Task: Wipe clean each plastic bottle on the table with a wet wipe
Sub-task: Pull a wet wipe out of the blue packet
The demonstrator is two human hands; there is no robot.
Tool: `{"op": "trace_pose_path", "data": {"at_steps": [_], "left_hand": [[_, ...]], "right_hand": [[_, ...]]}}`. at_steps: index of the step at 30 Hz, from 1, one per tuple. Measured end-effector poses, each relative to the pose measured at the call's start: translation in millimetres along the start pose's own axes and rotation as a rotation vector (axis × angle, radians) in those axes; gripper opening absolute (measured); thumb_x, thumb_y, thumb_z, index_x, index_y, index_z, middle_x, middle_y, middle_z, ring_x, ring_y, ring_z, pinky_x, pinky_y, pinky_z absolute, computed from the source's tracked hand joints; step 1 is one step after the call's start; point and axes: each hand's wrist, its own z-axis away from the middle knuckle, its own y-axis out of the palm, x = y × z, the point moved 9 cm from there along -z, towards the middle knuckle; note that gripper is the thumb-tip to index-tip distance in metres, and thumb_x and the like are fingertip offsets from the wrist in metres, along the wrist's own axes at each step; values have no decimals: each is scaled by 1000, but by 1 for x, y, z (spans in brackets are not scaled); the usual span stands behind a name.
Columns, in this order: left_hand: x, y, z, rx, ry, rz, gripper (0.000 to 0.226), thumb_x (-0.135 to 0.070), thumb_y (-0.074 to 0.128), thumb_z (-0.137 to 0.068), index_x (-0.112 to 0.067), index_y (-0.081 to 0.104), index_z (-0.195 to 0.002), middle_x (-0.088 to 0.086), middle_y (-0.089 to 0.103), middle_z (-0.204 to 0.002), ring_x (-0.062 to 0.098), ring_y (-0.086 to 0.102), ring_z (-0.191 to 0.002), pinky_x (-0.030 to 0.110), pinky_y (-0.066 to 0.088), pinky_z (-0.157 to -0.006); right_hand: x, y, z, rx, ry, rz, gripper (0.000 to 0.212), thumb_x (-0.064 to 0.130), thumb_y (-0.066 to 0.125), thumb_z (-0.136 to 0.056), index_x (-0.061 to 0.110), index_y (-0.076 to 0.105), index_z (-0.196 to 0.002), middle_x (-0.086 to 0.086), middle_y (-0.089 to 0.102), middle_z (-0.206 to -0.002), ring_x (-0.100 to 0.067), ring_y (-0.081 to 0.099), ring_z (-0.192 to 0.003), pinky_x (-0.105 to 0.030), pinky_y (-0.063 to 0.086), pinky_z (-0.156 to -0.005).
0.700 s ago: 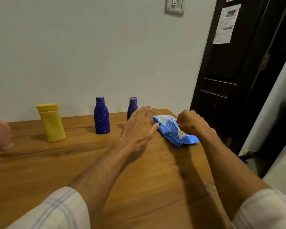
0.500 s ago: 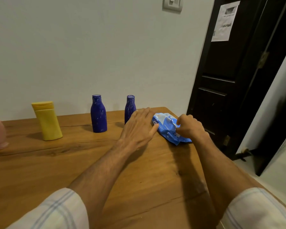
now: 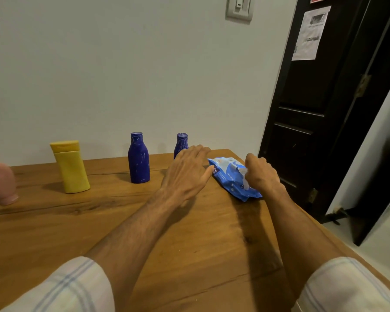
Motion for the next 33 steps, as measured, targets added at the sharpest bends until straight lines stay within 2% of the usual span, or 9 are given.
{"op": "trace_pose_path", "data": {"at_steps": [5, 11, 14, 17, 21, 28, 31, 33], "left_hand": [[0, -4, 1, -1, 1, 0, 44, -32, 49, -99, -13, 46, -138, 5, 51, -140, 21, 48, -125, 31, 31, -107], [4, -7, 1, -13, -13, 9, 41, -29, 50, -99, -12, 48, -136, 7, 54, -137, 22, 52, -120, 31, 36, -103], [11, -8, 2, -26, -40, 26, 41, -30, 51, -99, -13, 49, -136, 5, 55, -137, 21, 53, -120, 31, 39, -101], [19, -7, 3, -16, -77, 52, 42, -34, 50, -99, -15, 48, -136, 3, 55, -137, 21, 54, -119, 31, 42, -97], [32, -4, 5, 2, -131, 82, 41, -37, 50, -99, -16, 49, -134, 4, 55, -136, 20, 54, -119, 31, 44, -94], [57, -9, 13, -3, -252, 53, 40, -38, 48, -100, -16, 47, -133, 3, 57, -129, 16, 56, -109, 24, 38, -77], [71, -7, 17, 14, -334, 61, 44, -36, 48, -100, -16, 43, -139, 3, 54, -135, 17, 59, -110, 27, 44, -77], [78, -5, 20, 28, -396, 71, 45, -31, 49, -100, -15, 41, -141, 4, 53, -137, 18, 60, -109, 27, 42, -77]], "right_hand": [[0, -7, -3, -34, 37, -156, 29, 8, 59, -88, 9, 52, -116, -13, 56, -113, -27, 57, -98, -42, 53, -82], [3, -16, -7, -91, 57, -268, 15, 9, 55, -91, 7, 62, -103, -13, 63, -106, -23, 61, -92, -38, 55, -77], [10, -25, -5, -115, 29, -311, 17, 9, 52, -93, 8, 58, -108, -14, 59, -111, -26, 59, -97, -39, 54, -80], [19, -39, -4, -161, -16, -363, 18, 7, 47, -95, 9, 56, -110, -14, 56, -114, -24, 55, -94, -39, 53, -82], [34, -57, 0, -219, -113, -475, 25, 0, 46, -92, 5, 60, -112, -14, 58, -119, -25, 57, -103, -31, 49, -82], [53, -72, 2, -341, -148, -672, 29, -4, 43, -82, 2, 68, -97, -11, 65, -106, -18, 59, -96, -29, 50, -82], [63, -73, 4, -363, -156, -710, 27, 0, 48, -78, 3, 70, -94, -8, 67, -94, -15, 59, -86, -24, 50, -74], [71, -70, 3, -361, -182, -729, 22, 5, 54, -76, 5, 70, -91, -4, 66, -87, -13, 61, -82, -27, 54, -74]]}}
